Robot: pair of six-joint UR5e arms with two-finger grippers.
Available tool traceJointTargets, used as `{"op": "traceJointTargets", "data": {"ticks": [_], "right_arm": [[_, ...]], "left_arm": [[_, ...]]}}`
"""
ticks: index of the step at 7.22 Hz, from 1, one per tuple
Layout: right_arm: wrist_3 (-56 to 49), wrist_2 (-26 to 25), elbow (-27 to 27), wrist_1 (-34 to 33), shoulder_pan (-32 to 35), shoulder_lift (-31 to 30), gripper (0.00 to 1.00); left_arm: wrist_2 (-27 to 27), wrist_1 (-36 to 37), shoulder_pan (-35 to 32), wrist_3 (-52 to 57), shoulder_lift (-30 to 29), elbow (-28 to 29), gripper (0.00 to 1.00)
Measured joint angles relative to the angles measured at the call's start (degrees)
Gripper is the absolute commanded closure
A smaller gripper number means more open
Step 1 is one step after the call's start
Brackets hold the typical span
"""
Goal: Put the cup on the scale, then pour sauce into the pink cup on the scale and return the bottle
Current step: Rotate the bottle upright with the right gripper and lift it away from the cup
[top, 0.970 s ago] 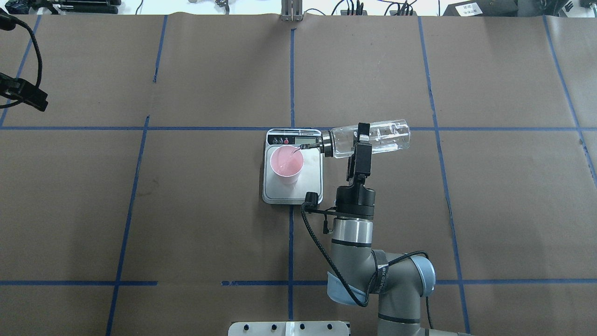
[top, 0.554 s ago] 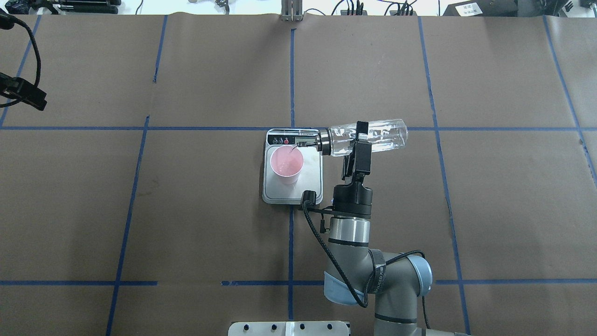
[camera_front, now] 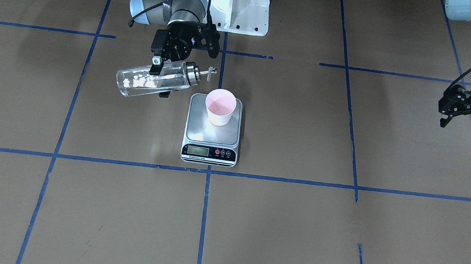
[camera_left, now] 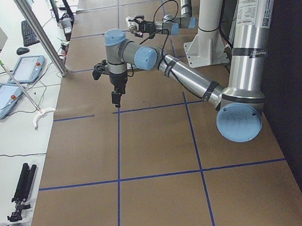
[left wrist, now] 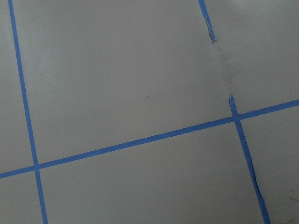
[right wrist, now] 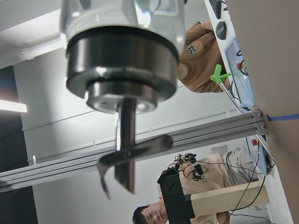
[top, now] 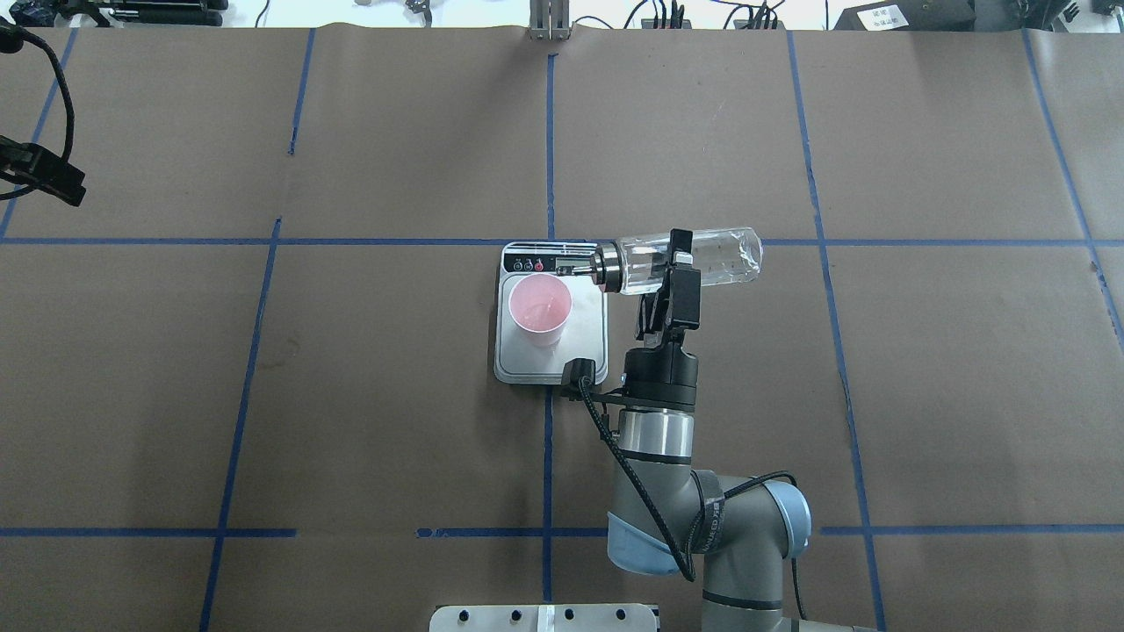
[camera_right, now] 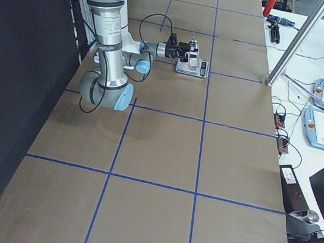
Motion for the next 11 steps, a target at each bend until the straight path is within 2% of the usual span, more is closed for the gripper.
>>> {"op": "traceJointTargets", "data": {"ticks": [2,7,9,11], "right_arm": [[5.87,4.79,0.48,2.71,0.04,0.18,1.0],[11.28,16.99,4.72,16.21,3.37,-1.03,1.0],[18.63,22.7,7.32,17.42,6.03,-4.0,1.0],[28.57,28.76,12.16,17.57,8.45,-9.06,1.0]], "left_arm": [[0.03,0.01,-0.2,0.01,-0.02,-0.05,0.0],[0.1,0.01,-0.87,0.08,-0.49,-0.2,0.0],[0.16,0.01,-1.11,0.08,-0.75,-0.45,0.0],[0.15,0.03,-1.58,0.08,-0.88,-0.87,0.0]]}}
